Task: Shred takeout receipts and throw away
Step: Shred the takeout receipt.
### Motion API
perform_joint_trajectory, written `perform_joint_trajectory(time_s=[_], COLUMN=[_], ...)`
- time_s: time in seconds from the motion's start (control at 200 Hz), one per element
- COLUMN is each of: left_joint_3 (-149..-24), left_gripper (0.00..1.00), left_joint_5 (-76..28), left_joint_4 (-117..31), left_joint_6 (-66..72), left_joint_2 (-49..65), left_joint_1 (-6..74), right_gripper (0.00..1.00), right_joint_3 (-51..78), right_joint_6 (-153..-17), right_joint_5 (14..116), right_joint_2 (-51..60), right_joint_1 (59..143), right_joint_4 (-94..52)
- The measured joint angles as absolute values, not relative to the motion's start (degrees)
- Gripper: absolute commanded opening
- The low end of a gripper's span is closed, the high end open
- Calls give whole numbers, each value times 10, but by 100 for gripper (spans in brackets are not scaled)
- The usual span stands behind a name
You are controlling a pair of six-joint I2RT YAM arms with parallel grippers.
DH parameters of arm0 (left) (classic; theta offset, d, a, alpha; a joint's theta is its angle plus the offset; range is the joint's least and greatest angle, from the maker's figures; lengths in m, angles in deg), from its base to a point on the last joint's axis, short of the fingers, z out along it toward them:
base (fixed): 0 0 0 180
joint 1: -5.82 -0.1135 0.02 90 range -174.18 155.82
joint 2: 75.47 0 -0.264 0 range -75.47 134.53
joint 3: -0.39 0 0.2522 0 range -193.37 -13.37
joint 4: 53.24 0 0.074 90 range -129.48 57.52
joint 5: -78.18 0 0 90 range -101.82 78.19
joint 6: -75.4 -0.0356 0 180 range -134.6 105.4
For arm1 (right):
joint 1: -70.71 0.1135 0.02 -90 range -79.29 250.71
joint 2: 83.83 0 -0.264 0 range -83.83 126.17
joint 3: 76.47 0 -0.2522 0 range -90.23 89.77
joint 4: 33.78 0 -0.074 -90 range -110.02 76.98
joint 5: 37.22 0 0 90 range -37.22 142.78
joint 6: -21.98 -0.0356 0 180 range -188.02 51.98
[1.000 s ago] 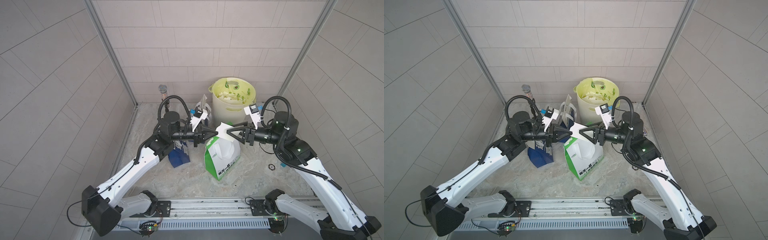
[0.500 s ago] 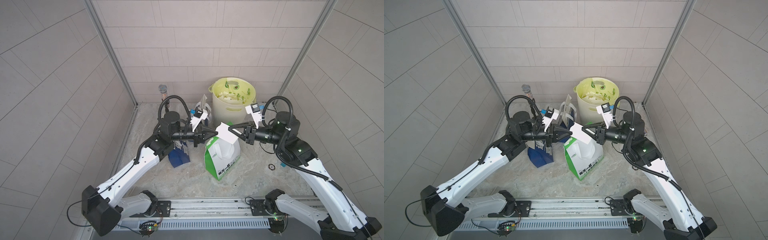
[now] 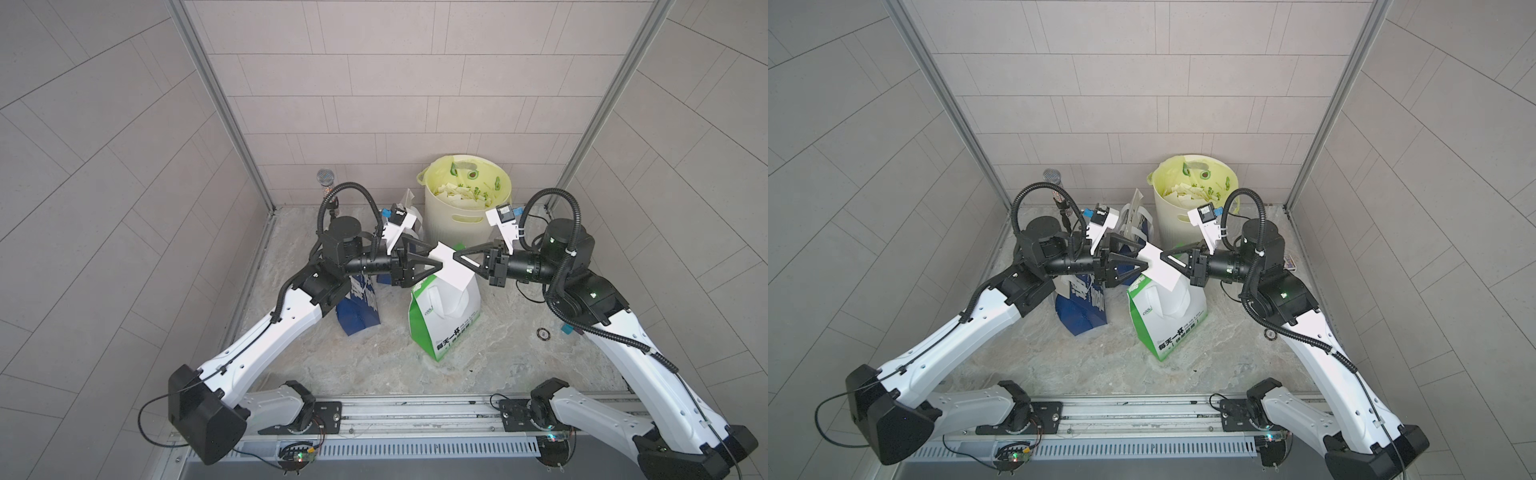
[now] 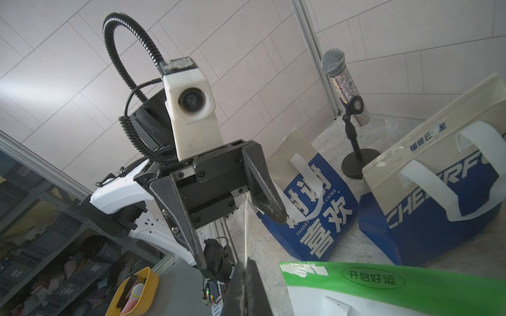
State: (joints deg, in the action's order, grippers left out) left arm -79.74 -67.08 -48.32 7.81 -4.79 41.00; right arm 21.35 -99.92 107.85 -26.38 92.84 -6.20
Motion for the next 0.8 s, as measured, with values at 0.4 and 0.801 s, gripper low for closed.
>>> perform_joint_trajectory(time_s=[0.4, 0.801], left_joint_3=[-802, -803], left_gripper=[43, 26], left_joint_5=[-696, -703], left_joint_4=[-563, -617], left_joint_6=[156, 196], left_joint_2=[-29, -24], left_joint_1=[414, 418], right_gripper=[0, 0], right_joint_3=[214, 210], right_joint_6=[-1029, -996], right_joint_5=[1111, 1103], right_joint_2=[-244, -233], right_joint_1=[936, 944], right_joint_4=[-123, -83])
